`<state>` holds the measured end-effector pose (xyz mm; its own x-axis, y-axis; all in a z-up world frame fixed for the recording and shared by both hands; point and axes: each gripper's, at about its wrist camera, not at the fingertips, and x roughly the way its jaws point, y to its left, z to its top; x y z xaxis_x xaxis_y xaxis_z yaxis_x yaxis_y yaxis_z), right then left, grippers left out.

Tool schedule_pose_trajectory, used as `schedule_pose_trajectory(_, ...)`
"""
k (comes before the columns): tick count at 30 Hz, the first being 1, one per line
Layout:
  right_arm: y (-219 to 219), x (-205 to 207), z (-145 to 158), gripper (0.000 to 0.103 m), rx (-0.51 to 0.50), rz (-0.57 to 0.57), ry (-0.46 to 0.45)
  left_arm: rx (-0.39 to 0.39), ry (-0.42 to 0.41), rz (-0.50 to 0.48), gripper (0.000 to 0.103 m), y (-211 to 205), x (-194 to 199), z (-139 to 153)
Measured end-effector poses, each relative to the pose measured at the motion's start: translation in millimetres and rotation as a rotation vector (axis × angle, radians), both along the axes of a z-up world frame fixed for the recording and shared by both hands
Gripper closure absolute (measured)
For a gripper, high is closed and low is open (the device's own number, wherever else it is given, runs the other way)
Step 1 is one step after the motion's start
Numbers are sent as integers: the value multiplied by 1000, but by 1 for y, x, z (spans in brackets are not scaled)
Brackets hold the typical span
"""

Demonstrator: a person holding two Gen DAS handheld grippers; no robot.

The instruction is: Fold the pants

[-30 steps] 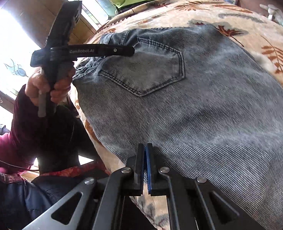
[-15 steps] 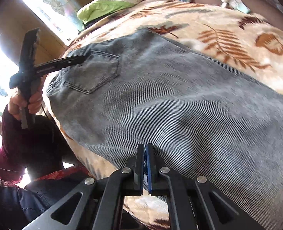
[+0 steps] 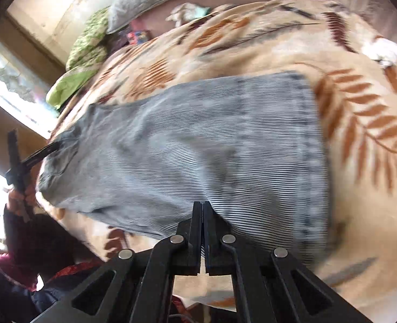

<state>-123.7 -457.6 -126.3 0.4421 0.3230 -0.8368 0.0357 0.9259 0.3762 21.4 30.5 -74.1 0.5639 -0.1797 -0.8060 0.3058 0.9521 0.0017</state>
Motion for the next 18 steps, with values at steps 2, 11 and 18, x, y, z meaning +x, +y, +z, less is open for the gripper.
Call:
schedule_pose_trajectory(2, -24, -8, 0, 102, 68, -58, -11, -17, -6, -27, 53, -9, -3, 3)
schedule_pose_trajectory(11, -34, -5, 43, 99, -70, -235, -143, -41, 7, -254, 50, -66, -32, -1)
schedule_pose_trajectory(18, -14, 44, 43, 99, -24, -308, -115, -12, 13, -448, 43, -105, -65, -12)
